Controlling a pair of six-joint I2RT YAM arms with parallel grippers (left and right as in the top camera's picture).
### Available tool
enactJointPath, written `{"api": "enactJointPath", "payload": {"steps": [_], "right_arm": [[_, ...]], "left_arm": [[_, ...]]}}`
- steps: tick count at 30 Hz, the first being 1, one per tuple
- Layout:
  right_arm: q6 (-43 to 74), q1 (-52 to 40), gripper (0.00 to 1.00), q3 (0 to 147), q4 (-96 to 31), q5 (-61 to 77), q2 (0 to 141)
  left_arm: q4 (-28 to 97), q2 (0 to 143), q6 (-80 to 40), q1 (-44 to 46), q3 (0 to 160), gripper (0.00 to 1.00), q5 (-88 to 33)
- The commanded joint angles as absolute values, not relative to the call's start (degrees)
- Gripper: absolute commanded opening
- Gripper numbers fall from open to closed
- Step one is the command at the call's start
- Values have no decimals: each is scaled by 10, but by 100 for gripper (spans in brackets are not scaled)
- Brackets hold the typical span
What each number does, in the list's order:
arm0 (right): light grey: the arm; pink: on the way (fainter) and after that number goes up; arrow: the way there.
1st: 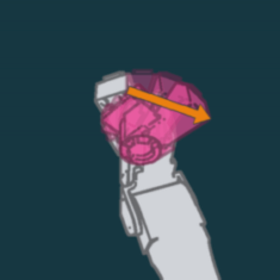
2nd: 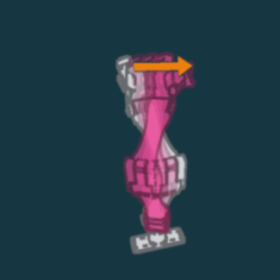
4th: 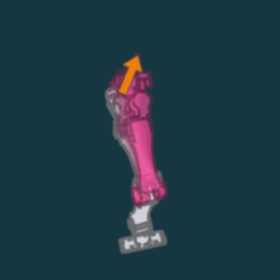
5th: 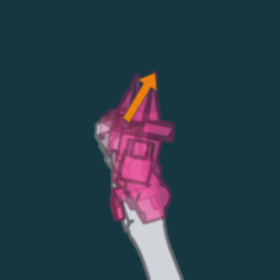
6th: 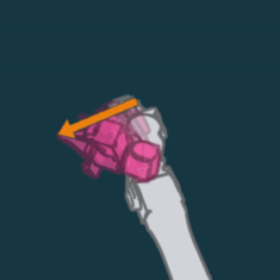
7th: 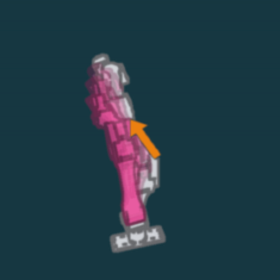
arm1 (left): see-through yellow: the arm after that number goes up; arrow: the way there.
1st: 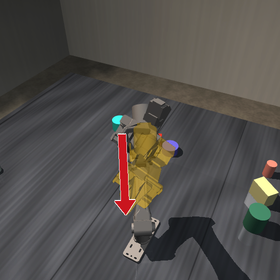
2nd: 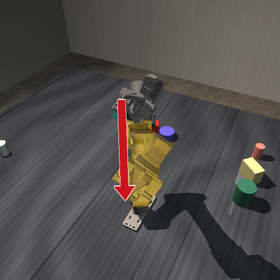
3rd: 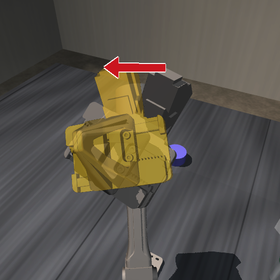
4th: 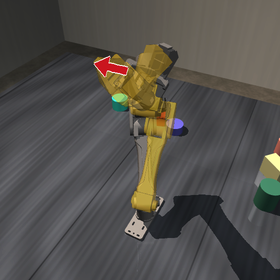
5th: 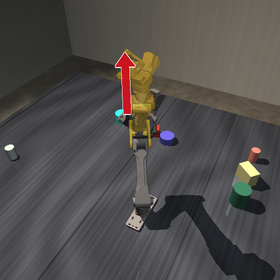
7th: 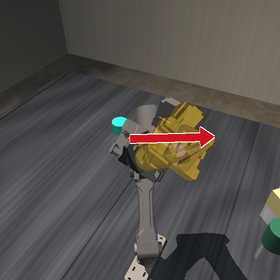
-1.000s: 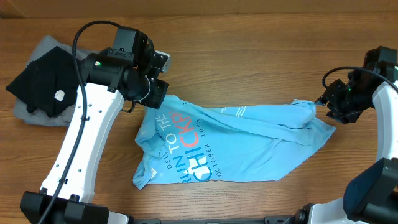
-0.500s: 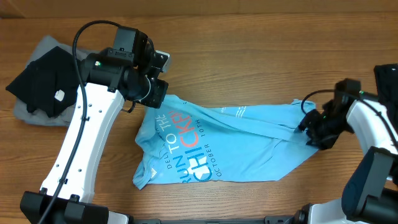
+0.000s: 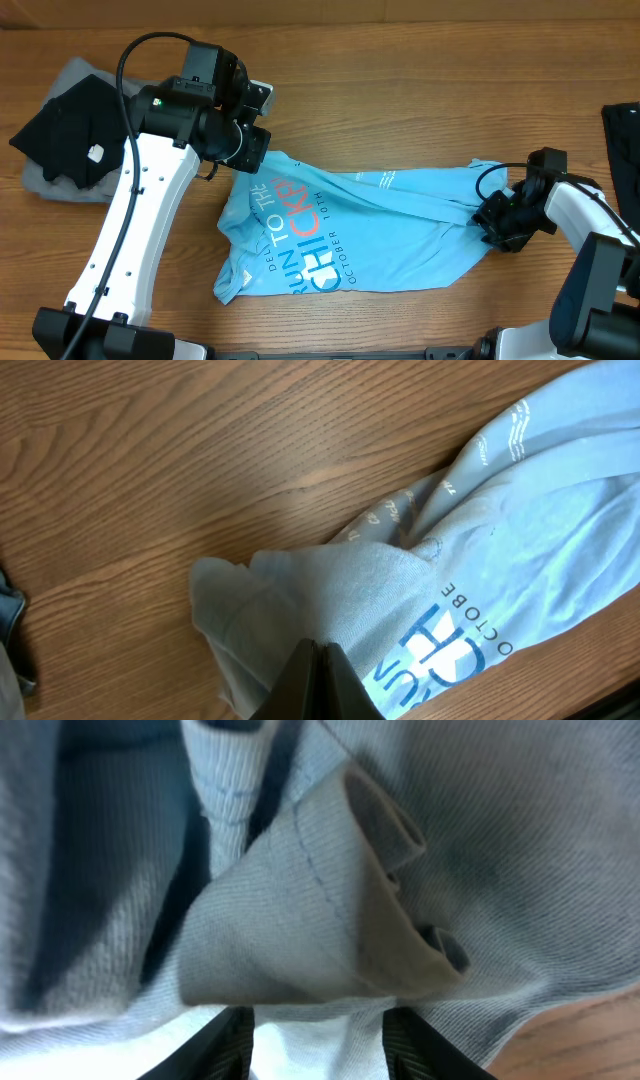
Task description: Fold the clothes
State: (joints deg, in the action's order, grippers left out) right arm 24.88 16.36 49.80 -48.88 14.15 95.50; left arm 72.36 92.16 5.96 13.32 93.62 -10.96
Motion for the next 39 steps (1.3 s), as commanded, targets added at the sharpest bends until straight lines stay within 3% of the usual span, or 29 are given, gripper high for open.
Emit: {"api": "enactJointPath", "payload": {"steps": [1,15,21,30,39], "right_arm": [[256,163,44,492,-474,135,943],[173,177,42,528,-550,238,943],[211,176,47,517,-506,237,943],[258,176,45,468,-441,242,943],[268,176,18,458,-424,241,943]], "left_arm": [[722,906,56,135,944,4,-116],[721,906,58,135,944,4,-116],[721,906,58,135,944,4,-116],[721,906,58,135,944,4,-116],[721,906,58,135,944,4,-114]]}}
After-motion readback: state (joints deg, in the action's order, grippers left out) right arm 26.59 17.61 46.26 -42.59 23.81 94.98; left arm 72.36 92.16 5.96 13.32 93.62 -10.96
